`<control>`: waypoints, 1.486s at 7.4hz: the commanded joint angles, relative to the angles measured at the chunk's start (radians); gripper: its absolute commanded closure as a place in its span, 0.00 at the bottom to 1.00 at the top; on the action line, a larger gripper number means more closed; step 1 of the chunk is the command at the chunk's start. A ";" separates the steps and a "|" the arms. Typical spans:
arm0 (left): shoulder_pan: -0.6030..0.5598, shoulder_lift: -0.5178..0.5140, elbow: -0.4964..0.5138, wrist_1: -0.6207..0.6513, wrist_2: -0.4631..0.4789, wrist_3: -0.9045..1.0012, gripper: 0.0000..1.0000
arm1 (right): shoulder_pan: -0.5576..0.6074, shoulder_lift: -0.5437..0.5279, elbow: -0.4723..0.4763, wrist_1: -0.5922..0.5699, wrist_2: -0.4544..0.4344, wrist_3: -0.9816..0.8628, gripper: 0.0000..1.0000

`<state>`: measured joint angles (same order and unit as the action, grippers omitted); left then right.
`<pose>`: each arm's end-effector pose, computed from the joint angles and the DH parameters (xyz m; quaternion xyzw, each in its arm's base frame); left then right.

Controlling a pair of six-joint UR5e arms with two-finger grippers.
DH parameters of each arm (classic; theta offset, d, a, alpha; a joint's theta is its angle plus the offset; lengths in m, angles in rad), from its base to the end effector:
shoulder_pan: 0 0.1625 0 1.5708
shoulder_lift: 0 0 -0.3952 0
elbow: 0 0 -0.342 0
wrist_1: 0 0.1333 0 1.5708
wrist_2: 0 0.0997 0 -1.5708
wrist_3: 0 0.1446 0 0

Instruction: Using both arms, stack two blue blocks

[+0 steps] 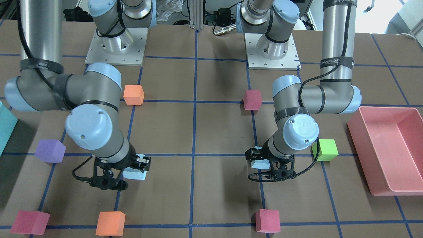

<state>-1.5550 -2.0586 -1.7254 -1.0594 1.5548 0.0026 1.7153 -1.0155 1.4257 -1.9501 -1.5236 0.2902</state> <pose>-0.1271 -0.5411 0.1503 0.0071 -0.9978 -0.0654 0.0086 0.2275 -0.5906 0.2145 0.0731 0.9969 0.0202 0.0197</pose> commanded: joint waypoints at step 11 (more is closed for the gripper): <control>-0.004 -0.001 0.255 -0.159 -0.038 -0.025 1.00 | 0.148 0.221 -0.225 -0.004 0.029 0.138 0.00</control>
<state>-1.5574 -2.0494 -1.5504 -1.1472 1.5190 -0.0100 1.8638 -0.7857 1.2004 -1.9567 -1.4942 0.4222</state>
